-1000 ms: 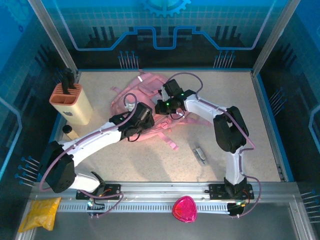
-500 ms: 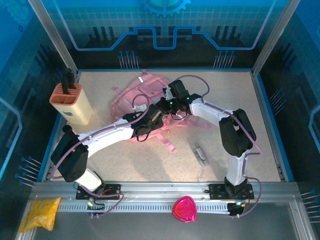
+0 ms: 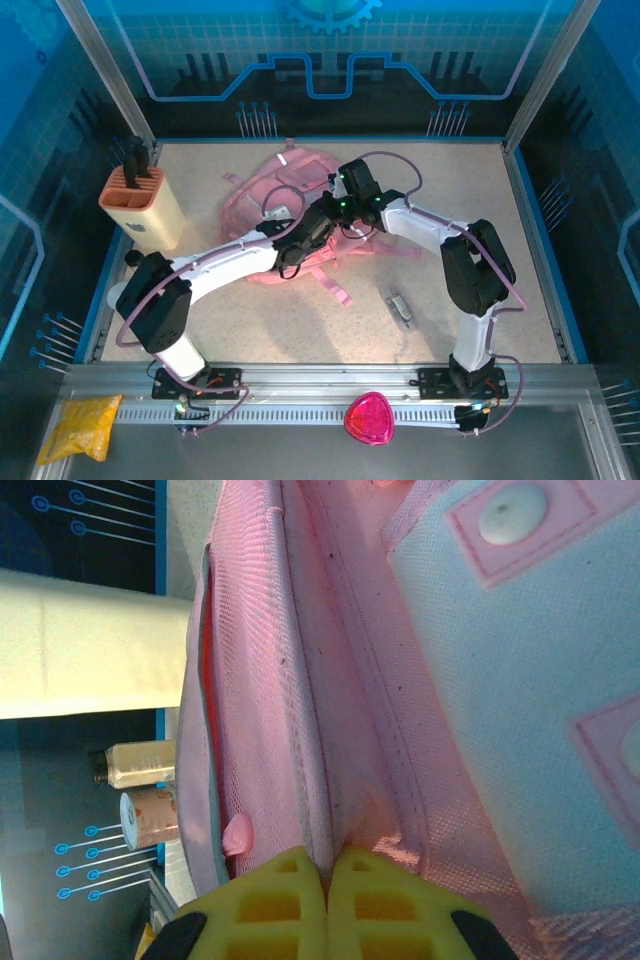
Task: Pack books, pencil case, and school supplies into a backpack
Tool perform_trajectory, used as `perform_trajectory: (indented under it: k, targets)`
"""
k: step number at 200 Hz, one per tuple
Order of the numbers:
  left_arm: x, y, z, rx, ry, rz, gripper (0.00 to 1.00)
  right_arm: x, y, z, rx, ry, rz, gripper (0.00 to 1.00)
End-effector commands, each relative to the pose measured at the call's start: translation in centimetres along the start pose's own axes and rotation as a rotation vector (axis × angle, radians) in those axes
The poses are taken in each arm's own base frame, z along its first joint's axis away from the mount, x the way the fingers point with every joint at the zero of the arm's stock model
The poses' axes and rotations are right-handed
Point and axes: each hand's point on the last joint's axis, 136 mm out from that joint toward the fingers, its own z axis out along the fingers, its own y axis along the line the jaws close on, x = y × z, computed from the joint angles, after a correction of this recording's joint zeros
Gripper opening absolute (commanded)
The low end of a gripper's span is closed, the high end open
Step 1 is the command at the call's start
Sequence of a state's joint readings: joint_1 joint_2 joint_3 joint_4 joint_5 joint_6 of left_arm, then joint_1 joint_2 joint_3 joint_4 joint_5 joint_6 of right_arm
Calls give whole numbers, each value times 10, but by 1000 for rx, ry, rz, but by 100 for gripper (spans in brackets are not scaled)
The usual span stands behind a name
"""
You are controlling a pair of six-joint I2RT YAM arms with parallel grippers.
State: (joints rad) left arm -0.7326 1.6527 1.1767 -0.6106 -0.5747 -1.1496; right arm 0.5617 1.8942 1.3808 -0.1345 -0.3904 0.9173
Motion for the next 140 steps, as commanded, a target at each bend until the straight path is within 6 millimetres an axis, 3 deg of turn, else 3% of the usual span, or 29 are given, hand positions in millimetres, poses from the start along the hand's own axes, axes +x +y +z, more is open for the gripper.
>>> perform_trajectory:
  k: [1, 47, 97, 140]
  targets:
    - [-28, 6, -3, -40, -96, -75, 99, -3, 52, -21, -150, -31, -84, 0]
    - [-47, 12, -5, -52, -141, -93, 99, -2, 50, -20, -150, -38, -74, 0]
    - [-46, -28, -1, 137, -118, -41, 99, -3, 47, -17, -143, -40, -71, 0]
    - [-43, -44, 6, 151, -105, 25, 99, -3, 44, -14, -141, -41, -61, 0]
